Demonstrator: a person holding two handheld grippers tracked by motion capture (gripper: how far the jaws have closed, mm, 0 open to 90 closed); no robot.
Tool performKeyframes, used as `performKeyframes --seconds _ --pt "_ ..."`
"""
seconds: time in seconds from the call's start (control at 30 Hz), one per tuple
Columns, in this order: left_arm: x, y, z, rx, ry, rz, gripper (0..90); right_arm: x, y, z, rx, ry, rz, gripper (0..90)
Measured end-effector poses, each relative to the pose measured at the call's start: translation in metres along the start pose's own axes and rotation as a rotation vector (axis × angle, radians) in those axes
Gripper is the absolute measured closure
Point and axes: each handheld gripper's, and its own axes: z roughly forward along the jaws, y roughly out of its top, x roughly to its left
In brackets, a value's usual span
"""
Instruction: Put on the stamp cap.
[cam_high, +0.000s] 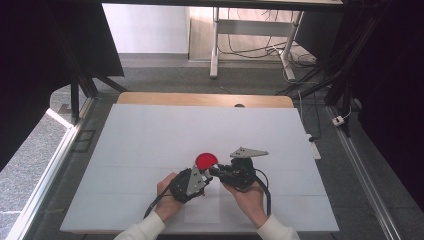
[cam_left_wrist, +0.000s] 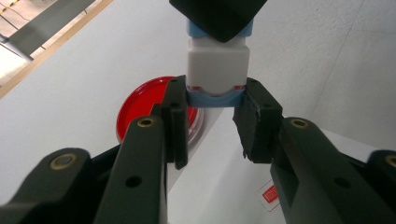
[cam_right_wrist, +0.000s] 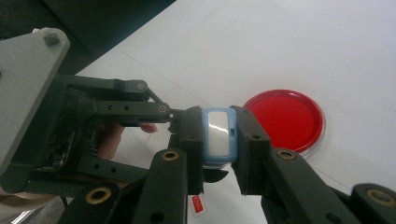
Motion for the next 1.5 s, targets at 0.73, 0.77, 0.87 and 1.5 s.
performKeyframes --seconds 0.73,0.77,0.87,1.5 --pt "0.003 -0.002 0.001 0.002 -0.022 -0.036 65.0 -0.002 -0.002 0.002 -0.007 0.011 -0.005 75.6" --pt "0.004 -0.003 0.001 -0.001 -0.023 -0.044 64.8 -0.002 -0.002 0.002 -0.009 0.011 -0.006 75.6" --pt "0.006 -0.003 0.002 0.0 -0.037 -0.064 63.7 -0.002 -0.003 0.002 -0.017 0.013 -0.015 75.6" --pt "0.022 -0.021 -0.02 0.062 -0.113 -0.192 44.1 -0.013 0.001 -0.008 -0.041 0.009 -0.074 75.5"
